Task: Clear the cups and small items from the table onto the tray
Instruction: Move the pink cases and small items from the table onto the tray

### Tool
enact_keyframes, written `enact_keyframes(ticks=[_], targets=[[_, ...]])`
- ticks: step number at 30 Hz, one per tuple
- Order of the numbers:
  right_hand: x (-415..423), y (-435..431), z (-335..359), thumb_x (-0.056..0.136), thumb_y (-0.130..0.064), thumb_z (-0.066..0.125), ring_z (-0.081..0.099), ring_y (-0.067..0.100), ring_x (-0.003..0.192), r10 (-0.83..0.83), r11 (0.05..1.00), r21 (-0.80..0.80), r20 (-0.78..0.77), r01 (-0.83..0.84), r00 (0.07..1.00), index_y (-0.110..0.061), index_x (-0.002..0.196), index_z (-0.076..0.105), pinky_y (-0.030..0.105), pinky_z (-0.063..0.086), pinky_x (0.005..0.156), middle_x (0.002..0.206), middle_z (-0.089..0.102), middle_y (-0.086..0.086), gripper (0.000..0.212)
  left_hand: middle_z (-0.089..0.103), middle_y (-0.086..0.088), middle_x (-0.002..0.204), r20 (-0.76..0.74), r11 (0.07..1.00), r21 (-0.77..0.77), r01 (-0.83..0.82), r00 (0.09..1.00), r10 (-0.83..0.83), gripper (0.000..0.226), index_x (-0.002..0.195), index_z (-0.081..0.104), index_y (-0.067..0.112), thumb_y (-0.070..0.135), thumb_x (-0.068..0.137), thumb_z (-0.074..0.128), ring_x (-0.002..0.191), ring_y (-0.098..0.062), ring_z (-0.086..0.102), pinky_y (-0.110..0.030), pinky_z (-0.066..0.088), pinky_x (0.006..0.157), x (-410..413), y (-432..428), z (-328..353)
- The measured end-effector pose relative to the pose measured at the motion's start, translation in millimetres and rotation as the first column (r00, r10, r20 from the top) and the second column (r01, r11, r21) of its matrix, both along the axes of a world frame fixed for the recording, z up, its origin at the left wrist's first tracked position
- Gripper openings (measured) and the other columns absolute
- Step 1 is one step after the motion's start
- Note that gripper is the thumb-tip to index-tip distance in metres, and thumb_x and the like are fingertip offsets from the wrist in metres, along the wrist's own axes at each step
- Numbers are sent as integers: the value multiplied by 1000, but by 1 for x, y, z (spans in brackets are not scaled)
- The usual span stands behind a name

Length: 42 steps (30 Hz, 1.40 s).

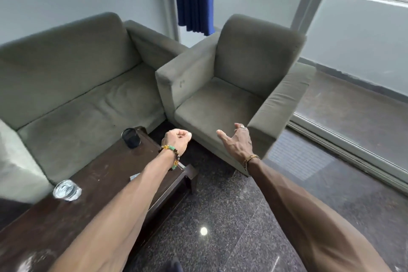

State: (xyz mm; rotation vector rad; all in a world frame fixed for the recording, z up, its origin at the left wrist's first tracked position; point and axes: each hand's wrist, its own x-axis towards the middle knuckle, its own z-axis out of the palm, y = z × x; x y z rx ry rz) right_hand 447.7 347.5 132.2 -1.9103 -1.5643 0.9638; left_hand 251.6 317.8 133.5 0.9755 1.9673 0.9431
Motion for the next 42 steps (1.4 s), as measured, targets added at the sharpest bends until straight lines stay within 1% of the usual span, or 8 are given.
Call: enact_keyframes(ticks=[4,10,14,20,24,28,34,42], targets=[[-46,14,-12,86,-56,70,48,29,137,107,994,-37,-5,-107,994,-8,152,36,43,40,115,152,43,14,89,64,-1,75,46,992,-11,-123,991,123,9,90,71,10,17,85,69,73,-16,59,-15,45,59,-44,2,-13],[-115,43,-18,86,-55,71,50,30,135,241,969,-59,14,-240,970,-7,151,37,40,40,114,150,45,15,87,62,-3,69,80,954,-64,-293,951,298,4,80,69,15,18,83,68,73,-19,57,-34,53,82,-127,9,-20],[-156,59,-17,86,-55,71,48,29,137,298,952,-72,7,-297,954,-6,152,35,39,37,117,150,45,17,89,52,-1,59,122,922,-70,-382,914,388,21,100,70,-6,8,85,67,64,-15,50,-30,43,74,-172,7,-16],[-217,74,-18,86,-52,72,47,28,138,403,912,-82,-12,-402,915,-6,151,36,39,36,118,149,45,15,87,49,-5,63,212,877,-80,-474,851,480,18,103,65,-8,2,88,63,66,-17,46,-31,37,74,-218,-1,-9],[-255,83,-31,88,-50,69,47,27,136,488,869,-103,7,-485,873,-6,148,40,35,36,115,145,48,15,80,50,-6,67,240,850,-117,-513,816,526,5,93,64,-1,0,91,59,68,-16,47,-22,35,57,-238,-8,-17],[-289,87,-57,91,-45,67,50,27,131,588,800,-173,32,-575,808,-6,144,45,31,36,107,140,51,15,70,55,-12,88,221,782,-159,-603,750,624,23,111,63,-8,3,91,60,82,-21,51,-32,44,76,-252,-20,-44],[-329,92,-114,92,-42,67,49,30,131,737,654,-260,3,-711,676,-2,140,50,36,40,108,135,56,16,64,63,-32,115,206,644,-290,-707,612,764,25,113,63,-7,6,92,60,88,-21,51,-43,48,89,-263,-40,-108],[-362,102,-177,94,-43,66,47,29,134,834,521,-376,30,-767,551,-5,143,48,32,37,108,143,53,16,65,60,-12,103,308,554,-436,-710,461,833,24,117,58,-1,11,96,55,97,-20,50,-36,48,91,-261,-44,-172]])
